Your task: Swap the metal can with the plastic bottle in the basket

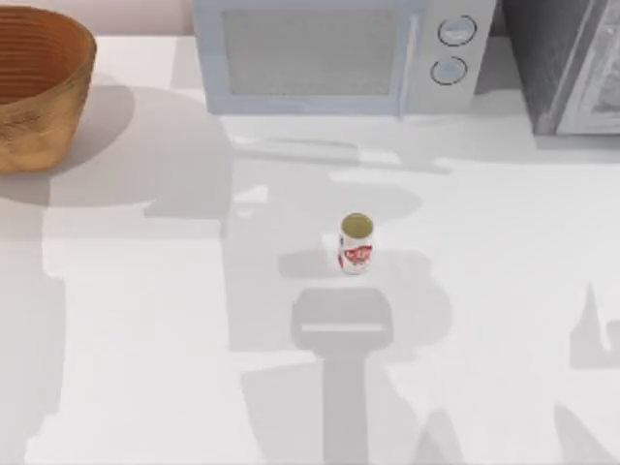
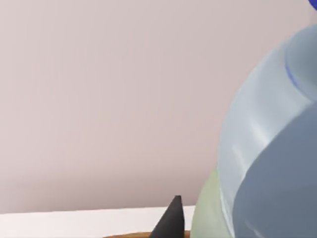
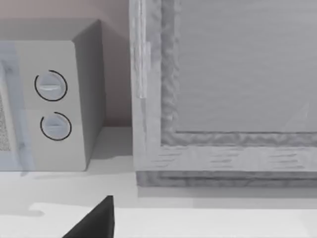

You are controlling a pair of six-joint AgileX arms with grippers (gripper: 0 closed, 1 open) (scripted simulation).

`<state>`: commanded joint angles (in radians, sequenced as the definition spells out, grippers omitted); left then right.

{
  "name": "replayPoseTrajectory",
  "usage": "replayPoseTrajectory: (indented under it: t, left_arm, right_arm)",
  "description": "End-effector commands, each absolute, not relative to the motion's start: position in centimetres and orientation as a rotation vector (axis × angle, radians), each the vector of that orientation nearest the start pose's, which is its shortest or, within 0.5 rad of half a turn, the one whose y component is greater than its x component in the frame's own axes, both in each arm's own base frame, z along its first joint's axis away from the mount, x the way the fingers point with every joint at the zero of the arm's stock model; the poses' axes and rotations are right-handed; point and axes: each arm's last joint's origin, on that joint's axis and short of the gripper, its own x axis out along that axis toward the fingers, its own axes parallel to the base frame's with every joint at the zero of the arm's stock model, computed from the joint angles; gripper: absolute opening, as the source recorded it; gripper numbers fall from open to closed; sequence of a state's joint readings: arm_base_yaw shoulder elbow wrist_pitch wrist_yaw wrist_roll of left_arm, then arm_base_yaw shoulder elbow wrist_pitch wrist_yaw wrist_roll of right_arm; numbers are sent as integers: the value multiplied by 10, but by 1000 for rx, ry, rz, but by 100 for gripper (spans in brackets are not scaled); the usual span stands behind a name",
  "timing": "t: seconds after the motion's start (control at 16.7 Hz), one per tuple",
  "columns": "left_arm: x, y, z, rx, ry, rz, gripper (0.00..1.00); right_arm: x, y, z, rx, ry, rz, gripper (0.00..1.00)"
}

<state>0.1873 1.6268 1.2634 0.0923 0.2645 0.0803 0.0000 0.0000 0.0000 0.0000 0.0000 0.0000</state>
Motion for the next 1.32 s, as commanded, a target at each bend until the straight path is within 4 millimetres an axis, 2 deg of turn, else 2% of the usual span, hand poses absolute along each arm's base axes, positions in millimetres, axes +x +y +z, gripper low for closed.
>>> replayPoseTrajectory:
  t: [0.18,0.54,0.9,1.2,1.32]
  left_arm:
    - [377,82,316,11,272,-32,0]
    - [383,81,312,13,268,-34,0]
    - [422,82,274,10,277,-33,0]
    - [425,81,272,11,272,-32,0]
    - [425,81,272,11,272,-32,15]
  right_arm:
    - [106,-1,160,0,0,0,100]
    - [106,-1,160,0,0,0,100]
    - [106,-1,160,0,0,0,100]
    - [106,-1,160,0,0,0,100]
    - [106,-1,160,0,0,0,100]
